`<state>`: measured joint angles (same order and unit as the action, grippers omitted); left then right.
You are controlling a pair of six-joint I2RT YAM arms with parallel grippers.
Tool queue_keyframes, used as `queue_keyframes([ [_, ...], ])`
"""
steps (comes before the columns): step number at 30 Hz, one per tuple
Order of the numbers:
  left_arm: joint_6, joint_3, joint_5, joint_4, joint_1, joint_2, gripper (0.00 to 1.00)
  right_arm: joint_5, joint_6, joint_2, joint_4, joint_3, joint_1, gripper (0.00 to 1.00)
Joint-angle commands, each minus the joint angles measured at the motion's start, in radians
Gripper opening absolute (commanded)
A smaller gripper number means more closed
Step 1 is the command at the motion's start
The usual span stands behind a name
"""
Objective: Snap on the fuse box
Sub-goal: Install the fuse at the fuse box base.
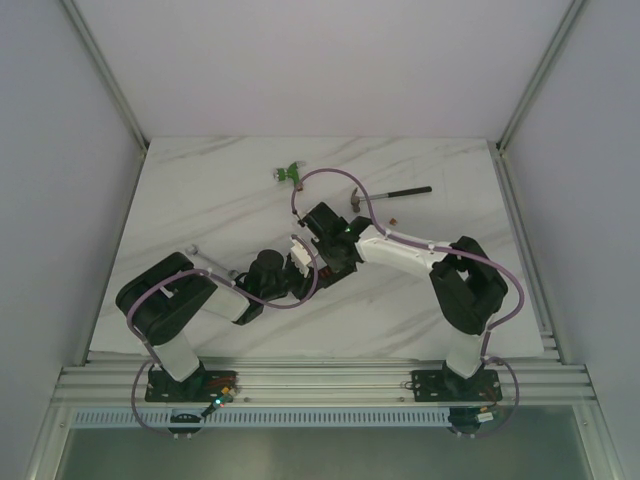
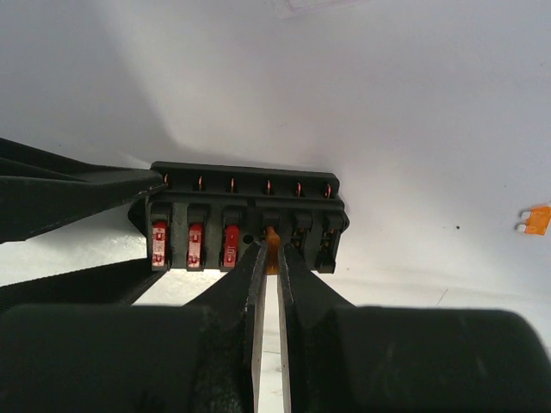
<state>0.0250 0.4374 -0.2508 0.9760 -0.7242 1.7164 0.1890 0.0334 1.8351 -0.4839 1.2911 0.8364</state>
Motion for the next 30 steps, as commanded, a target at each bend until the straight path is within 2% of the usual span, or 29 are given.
queue_keyframes([
  [1, 0.0, 0.009, -0.014, -0.024, -0.004, 0.024, 0.37, -0.038, 0.047, 0.061, -0.028, -0.005, 0.03, 0.0],
  [11, 0.003, 0.007, -0.01, -0.025, -0.005, 0.021, 0.36, 0.02, 0.071, 0.064, -0.043, -0.023, 0.031, 0.0],
  [30, 0.001, 0.008, -0.008, -0.033, -0.003, 0.019, 0.33, -0.119, 0.021, 0.027, -0.041, -0.071, -0.073, 0.0],
])
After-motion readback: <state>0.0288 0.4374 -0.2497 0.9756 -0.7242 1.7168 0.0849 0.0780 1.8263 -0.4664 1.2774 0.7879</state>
